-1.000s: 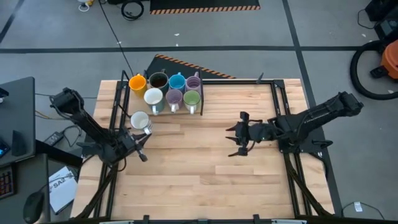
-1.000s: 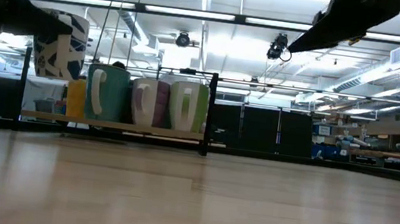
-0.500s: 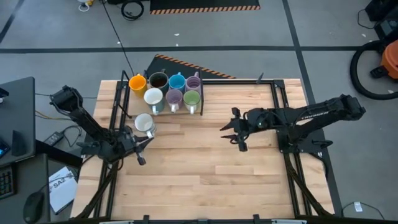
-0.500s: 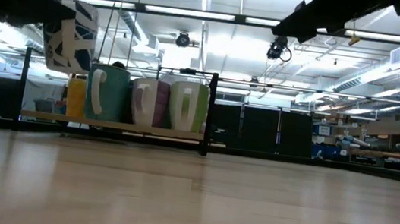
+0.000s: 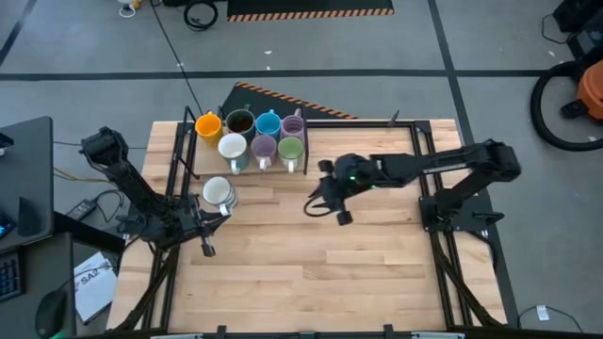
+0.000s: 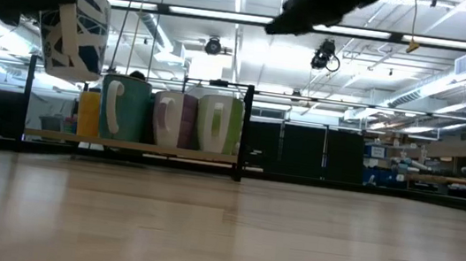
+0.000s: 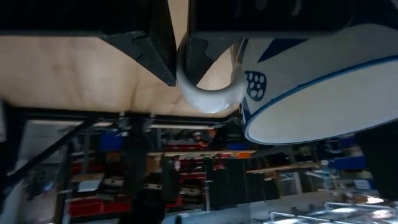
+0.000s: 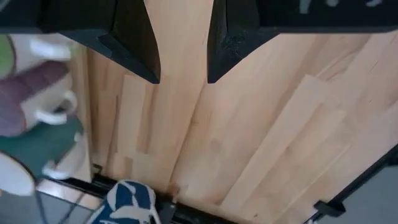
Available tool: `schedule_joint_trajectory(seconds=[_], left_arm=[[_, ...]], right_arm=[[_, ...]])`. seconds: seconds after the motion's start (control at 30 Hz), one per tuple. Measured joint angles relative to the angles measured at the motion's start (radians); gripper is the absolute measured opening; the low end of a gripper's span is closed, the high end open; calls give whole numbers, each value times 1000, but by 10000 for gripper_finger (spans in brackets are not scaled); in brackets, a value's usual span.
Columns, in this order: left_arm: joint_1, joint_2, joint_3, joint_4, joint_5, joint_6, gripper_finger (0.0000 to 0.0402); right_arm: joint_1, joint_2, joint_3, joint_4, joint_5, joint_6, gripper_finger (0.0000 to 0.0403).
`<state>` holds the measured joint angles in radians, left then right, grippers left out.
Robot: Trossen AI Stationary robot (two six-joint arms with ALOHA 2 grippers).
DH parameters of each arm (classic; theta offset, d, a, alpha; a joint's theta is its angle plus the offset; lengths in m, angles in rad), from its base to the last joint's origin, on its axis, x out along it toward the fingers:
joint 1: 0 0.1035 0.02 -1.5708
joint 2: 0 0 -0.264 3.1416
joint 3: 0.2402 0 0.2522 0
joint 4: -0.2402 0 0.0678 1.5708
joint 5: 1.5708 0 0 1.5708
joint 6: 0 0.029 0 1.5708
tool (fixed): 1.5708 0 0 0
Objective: Place coffee mugs
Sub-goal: Put the blue patterned mug on the shelf
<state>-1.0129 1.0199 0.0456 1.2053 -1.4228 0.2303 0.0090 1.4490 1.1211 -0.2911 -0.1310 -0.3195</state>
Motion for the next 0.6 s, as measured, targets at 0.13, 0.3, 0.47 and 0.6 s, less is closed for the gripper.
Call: schedule_joint_trajectory(seconds=[0.13, 0.3, 0.47, 0.6], left_arm=[[-27, 0, 1, 0, 13, -38, 22], [-58, 0, 1, -5, 49, -90, 22], [-71, 0, 1, -5, 52, -89, 22], [-81, 0, 2, -5, 65, -90, 22]], right_arm=[[0, 95, 134, -51, -11, -65, 137], [0, 200, 280, -114, -99, -114, 138], [-1, 291, 395, -156, -128, -173, 138], [-13, 354, 486, -187, -154, -203, 137]])
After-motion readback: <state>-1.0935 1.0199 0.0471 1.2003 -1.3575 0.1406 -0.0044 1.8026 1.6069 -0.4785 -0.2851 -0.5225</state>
